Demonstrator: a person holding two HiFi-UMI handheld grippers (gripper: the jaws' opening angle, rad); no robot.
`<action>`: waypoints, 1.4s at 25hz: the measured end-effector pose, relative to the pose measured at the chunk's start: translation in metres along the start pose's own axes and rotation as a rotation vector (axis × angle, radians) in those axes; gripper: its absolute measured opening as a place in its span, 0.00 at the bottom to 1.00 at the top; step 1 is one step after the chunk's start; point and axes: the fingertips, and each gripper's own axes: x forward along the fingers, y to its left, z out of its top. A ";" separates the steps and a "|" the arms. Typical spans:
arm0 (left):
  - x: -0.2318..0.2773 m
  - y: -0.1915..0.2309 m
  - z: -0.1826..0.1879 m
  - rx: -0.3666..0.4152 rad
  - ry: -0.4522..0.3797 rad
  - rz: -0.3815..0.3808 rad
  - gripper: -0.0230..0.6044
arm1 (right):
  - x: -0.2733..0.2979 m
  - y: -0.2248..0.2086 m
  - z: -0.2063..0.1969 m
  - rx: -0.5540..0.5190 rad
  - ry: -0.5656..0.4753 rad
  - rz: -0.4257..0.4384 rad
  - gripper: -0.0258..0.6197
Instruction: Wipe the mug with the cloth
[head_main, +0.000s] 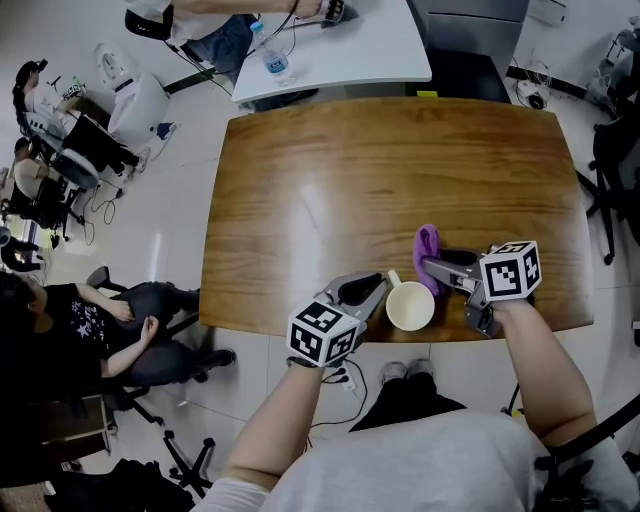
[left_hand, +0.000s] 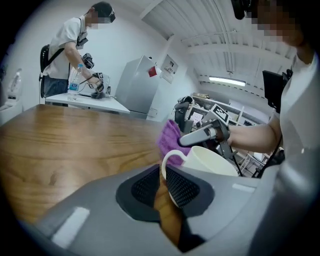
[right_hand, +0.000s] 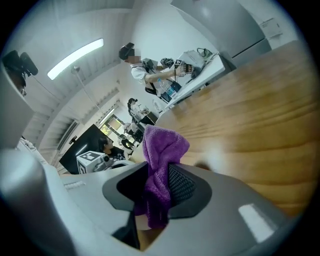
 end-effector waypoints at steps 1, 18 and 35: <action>-0.003 0.002 -0.002 -0.004 0.001 0.000 0.09 | -0.006 0.003 0.004 -0.012 -0.019 -0.005 0.23; -0.094 -0.061 0.034 -0.005 -0.234 -0.078 0.10 | -0.108 0.124 -0.019 -0.185 -0.287 -0.126 0.23; -0.189 -0.297 -0.062 0.069 -0.291 -0.015 0.04 | -0.226 0.228 -0.245 -0.328 -0.276 -0.156 0.23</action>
